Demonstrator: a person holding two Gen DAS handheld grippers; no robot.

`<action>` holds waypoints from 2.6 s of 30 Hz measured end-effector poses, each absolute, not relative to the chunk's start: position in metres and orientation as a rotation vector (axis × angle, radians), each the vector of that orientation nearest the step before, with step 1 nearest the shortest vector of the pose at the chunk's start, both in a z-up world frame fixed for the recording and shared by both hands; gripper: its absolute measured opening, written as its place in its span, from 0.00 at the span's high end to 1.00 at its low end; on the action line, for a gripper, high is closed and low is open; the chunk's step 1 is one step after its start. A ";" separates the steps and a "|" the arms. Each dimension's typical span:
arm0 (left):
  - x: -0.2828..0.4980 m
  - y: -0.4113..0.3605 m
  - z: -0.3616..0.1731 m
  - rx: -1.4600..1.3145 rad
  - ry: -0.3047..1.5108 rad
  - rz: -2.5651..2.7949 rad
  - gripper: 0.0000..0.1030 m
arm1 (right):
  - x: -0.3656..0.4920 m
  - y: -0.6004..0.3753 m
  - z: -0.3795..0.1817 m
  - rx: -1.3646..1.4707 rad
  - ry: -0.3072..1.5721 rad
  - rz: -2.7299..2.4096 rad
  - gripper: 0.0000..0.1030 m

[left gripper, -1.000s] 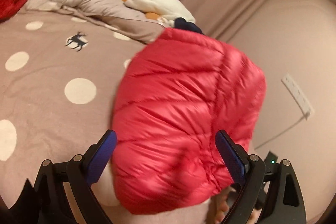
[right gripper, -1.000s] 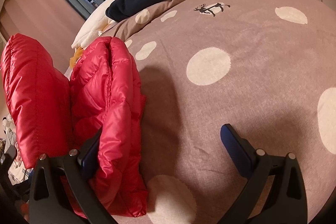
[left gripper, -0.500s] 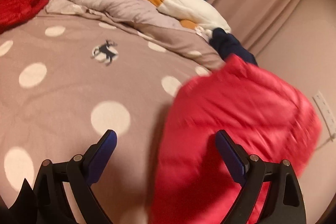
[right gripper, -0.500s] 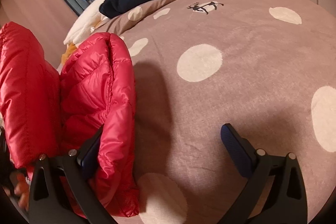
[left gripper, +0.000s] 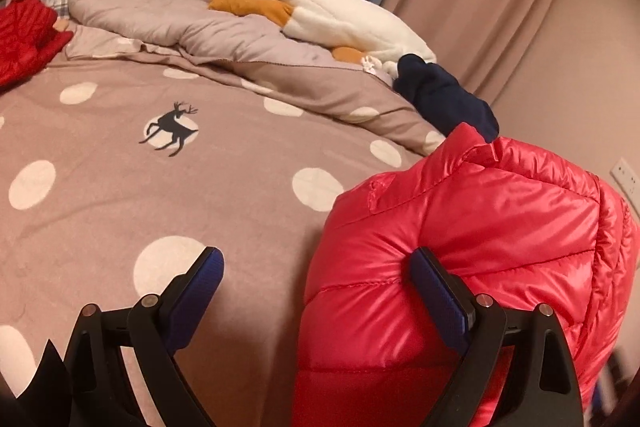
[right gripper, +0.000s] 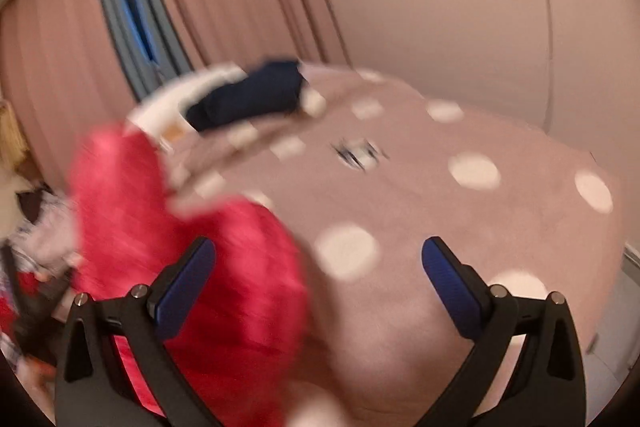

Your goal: Fold large clothes

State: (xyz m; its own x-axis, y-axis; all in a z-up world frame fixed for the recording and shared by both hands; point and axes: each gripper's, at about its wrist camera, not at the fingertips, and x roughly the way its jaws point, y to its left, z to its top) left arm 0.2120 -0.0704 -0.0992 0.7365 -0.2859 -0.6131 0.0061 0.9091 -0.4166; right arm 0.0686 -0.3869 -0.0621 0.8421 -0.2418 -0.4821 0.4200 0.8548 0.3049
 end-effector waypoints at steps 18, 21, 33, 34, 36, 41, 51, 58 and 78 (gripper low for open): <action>0.220 -0.091 -0.129 -0.393 0.714 -0.229 0.06 | 0.190 -0.373 -0.173 0.603 0.611 -0.184 0.02; 0.219 -0.091 -0.136 -0.401 0.697 -0.218 0.04 | 0.190 -0.369 -0.177 0.573 0.603 -0.199 0.02; 0.221 -0.084 -0.147 -0.486 0.699 -0.227 0.00 | 0.197 -0.381 -0.181 0.617 0.624 -0.163 0.01; 0.222 -0.084 -0.148 -0.487 0.699 -0.223 0.00 | 0.197 -0.379 -0.181 0.613 0.623 -0.166 0.01; 0.221 -0.085 -0.148 -0.484 0.694 -0.219 0.00 | 0.197 -0.376 -0.180 0.599 0.625 -0.176 0.01; 0.217 -0.092 -0.149 -0.450 0.657 -0.185 0.00 | 0.197 -0.372 -0.179 0.569 0.624 -0.207 0.02; 0.218 -0.093 -0.153 -0.451 0.662 -0.185 0.00 | 0.200 -0.368 -0.179 0.523 0.640 -0.249 0.02; 0.217 -0.095 -0.151 -0.415 0.660 -0.155 0.00 | 0.203 -0.371 -0.184 0.530 0.657 -0.242 0.02; 0.163 -0.010 -0.131 -0.659 0.811 -0.254 0.00 | 0.135 -0.382 -0.133 0.542 0.530 -0.175 0.00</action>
